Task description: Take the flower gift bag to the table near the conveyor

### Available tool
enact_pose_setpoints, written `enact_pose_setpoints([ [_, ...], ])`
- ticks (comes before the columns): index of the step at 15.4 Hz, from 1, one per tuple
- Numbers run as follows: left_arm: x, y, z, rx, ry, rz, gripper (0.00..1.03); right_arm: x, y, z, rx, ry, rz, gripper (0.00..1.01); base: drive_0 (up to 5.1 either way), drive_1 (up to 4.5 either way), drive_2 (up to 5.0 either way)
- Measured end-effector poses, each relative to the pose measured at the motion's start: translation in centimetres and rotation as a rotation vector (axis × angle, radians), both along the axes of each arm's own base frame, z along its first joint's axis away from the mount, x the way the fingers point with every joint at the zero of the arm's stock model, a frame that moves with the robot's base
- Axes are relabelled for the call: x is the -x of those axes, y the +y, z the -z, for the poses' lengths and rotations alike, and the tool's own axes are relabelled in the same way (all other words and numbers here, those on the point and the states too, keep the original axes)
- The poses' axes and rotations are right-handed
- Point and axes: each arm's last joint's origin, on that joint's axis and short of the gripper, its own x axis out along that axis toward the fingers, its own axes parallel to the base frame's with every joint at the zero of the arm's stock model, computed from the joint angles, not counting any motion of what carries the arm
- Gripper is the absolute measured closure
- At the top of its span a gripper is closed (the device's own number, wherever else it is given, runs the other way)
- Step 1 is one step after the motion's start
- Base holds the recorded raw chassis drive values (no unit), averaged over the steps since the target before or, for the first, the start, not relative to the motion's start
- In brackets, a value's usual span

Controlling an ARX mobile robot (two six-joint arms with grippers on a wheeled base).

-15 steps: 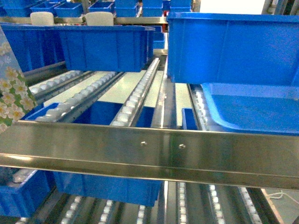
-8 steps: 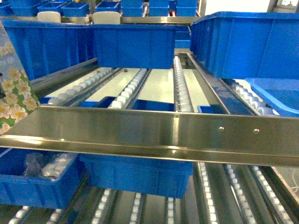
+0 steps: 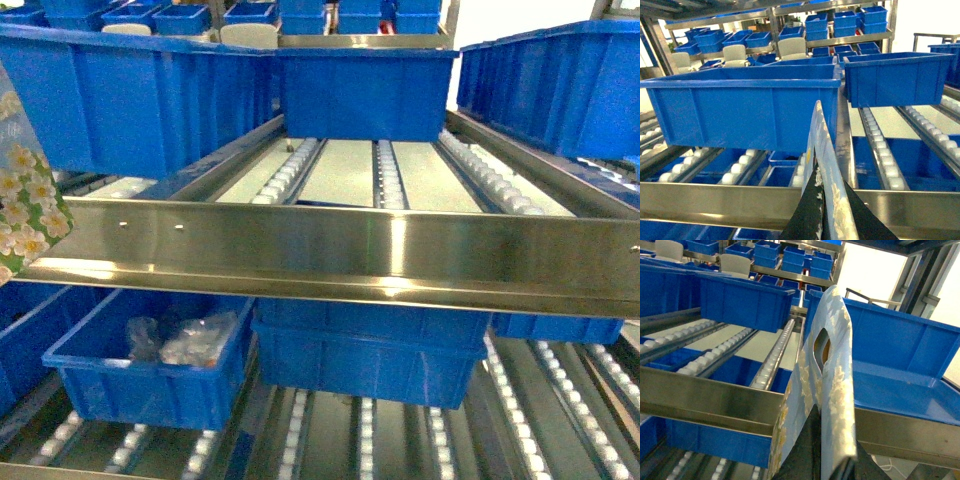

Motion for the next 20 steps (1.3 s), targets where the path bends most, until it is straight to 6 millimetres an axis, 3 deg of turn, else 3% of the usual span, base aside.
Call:
enact_pose_setpoints([
  [20, 0.02, 0.0, -0.06, 0.002, -0.005, 0.0, 1.01, 0.08, 0.01, -0.09, 0.002, -0.009, 0.0, 0.99, -4.8, 1.21, 3.6],
])
